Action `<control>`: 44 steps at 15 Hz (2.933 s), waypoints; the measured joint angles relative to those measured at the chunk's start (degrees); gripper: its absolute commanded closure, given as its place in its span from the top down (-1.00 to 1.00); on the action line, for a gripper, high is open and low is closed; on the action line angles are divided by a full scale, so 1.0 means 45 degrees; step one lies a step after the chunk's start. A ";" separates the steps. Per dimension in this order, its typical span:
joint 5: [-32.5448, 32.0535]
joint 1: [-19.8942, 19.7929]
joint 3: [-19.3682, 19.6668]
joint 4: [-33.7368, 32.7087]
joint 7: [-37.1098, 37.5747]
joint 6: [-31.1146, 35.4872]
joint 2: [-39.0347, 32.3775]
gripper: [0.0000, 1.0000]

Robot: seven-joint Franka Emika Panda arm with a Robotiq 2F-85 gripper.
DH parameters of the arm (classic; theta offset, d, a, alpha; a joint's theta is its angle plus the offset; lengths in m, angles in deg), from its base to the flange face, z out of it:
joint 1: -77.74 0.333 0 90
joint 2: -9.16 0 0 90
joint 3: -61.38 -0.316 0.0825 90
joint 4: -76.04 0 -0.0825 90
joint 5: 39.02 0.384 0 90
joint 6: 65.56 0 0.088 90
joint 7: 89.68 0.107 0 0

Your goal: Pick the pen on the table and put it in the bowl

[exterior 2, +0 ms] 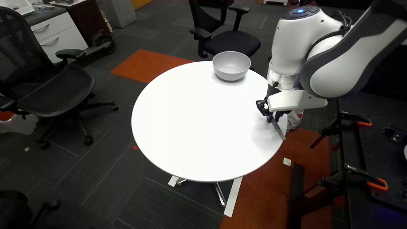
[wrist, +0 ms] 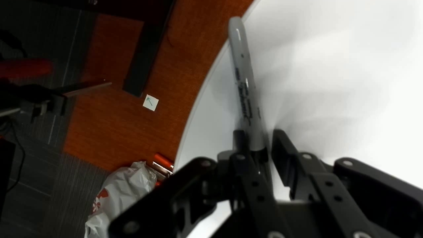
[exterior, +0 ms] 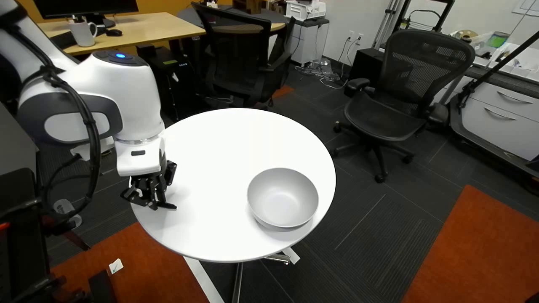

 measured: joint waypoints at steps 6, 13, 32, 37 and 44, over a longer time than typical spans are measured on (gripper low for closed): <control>0.0011 0.0083 0.0115 0.0005 0.0000 0.0003 0.0077 -0.93; -0.3304 0.1361 0.2352 0.0241 0.1459 -0.0096 0.2902 -0.93; -0.2399 -0.2152 0.0766 -0.6699 -0.3044 -0.5956 0.2270 -0.93; -0.1915 -0.2428 0.0880 -0.8513 -0.4049 -0.6136 0.0146 -0.93; -0.1409 -0.2555 0.1043 -0.9409 -0.4051 -0.5639 -0.1711 -0.93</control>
